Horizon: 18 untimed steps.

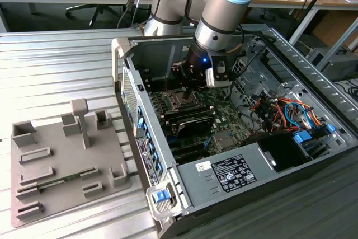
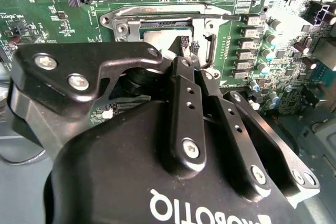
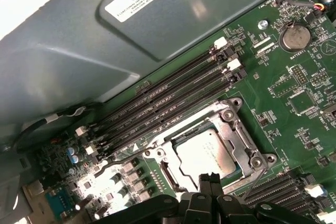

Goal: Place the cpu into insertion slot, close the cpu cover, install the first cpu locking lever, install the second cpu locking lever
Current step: 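Install the first cpu locking lever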

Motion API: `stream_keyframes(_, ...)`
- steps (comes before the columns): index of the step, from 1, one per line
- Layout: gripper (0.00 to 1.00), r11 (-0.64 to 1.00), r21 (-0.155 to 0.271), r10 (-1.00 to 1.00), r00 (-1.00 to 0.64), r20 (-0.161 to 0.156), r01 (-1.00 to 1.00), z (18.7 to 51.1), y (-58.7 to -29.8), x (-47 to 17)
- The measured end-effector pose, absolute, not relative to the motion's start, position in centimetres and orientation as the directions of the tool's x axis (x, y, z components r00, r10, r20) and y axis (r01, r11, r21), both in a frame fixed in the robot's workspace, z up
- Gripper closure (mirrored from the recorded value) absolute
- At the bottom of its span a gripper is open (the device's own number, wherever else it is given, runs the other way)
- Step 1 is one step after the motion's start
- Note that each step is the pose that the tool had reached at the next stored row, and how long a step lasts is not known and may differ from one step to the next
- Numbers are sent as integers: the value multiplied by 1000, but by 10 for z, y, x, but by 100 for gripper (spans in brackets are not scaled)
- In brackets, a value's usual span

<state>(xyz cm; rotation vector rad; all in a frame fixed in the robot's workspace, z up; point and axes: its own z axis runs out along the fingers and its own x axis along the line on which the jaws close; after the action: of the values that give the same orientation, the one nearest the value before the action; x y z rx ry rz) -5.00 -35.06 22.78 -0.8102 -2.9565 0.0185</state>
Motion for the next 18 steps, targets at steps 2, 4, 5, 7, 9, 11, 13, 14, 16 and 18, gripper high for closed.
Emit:
stream_keyframes(2,89,863,-32,504,-861,70,503,228,-351,-50)
stream_keyframes(4,89,867,-32,499,-864,70,498,228,-351,-50)
stream_keyframes(5,89,869,-32,495,-866,70,494,228,-351,-50)
stream_keyframes(7,89,873,-32,487,-871,70,486,228,-351,-50)
stream_keyframes(9,89,876,-32,482,-873,70,481,228,-351,-50)
stream_keyframes(11,89,879,-32,477,-876,70,476,228,-351,-50)
stream_keyframes(13,89,882,-32,471,-879,70,470,228,-351,-50)
stream_keyframes(14,89,883,-32,469,-881,70,468,228,-351,-50)
stream_keyframes(16,89,888,-32,461,-885,70,460,228,-351,-50)
stream_keyframes(18,89,890,-32,456,-887,70,455,228,-351,-50)
